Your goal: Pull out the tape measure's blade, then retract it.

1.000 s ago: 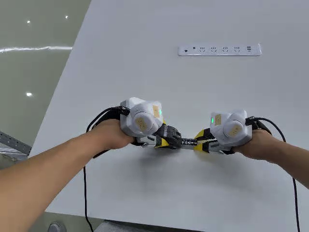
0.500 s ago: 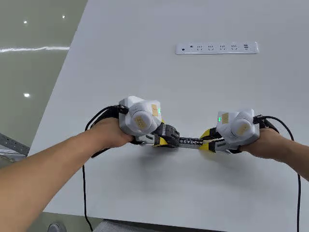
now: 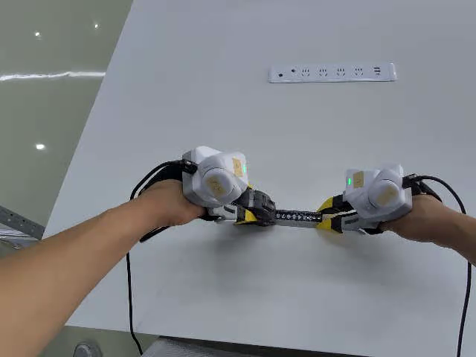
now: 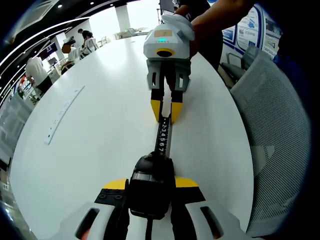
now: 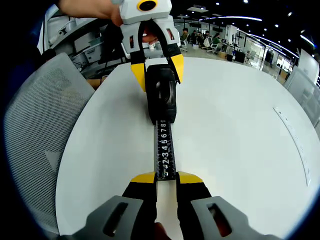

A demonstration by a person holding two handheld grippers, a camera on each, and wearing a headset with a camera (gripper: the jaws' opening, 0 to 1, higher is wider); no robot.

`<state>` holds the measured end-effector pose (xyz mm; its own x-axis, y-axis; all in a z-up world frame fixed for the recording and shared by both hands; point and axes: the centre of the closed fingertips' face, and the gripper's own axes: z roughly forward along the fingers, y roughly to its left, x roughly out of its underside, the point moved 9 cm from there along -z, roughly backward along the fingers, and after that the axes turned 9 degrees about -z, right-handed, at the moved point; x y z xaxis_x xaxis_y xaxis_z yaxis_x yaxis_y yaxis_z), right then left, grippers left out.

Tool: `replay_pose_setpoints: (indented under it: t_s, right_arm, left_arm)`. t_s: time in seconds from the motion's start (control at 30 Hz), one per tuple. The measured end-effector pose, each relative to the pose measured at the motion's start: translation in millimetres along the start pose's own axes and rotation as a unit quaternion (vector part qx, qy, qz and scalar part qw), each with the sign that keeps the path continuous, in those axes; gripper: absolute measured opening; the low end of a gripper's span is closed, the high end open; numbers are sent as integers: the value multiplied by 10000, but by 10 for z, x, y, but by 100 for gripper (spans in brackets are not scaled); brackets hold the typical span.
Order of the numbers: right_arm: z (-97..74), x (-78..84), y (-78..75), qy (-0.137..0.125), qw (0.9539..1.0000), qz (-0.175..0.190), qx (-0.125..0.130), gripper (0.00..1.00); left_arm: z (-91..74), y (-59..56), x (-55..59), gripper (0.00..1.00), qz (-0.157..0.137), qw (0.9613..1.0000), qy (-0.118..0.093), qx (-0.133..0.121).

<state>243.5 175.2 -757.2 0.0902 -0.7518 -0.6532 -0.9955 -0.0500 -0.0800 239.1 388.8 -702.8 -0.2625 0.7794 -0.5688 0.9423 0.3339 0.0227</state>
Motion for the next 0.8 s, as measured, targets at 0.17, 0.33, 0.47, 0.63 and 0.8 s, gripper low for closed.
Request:
replay_pose_setpoints:
  t_s: [0.17, 0.33, 0.47, 0.63, 0.8]
  right_arm:
    - [-40, 24, 7, 6, 10000, 4, -15, 10]
    - [-84, 63, 10, 33, 10000, 11, -15, 10]
    - [-140, 123, 9, 62, 10000, 29, -10, 10]
    - [-192, 129, 30, 84, 10000, 36, -7, 10]
    - [-251, 163, 37, 113, 9999, 60, -4, 10]
  left_arm:
    - [1, 3, -1, 28, 2, 10000, 5, 8]
    - [2, 7, -1, 28, -6, 10000, 3, 15]
    - [3, 7, -4, 28, -9, 10000, 19, 16]
    - [4, 9, -4, 28, -5, 10000, 26, 21]
    - [4, 9, -6, 27, -11, 10000, 38, 21]
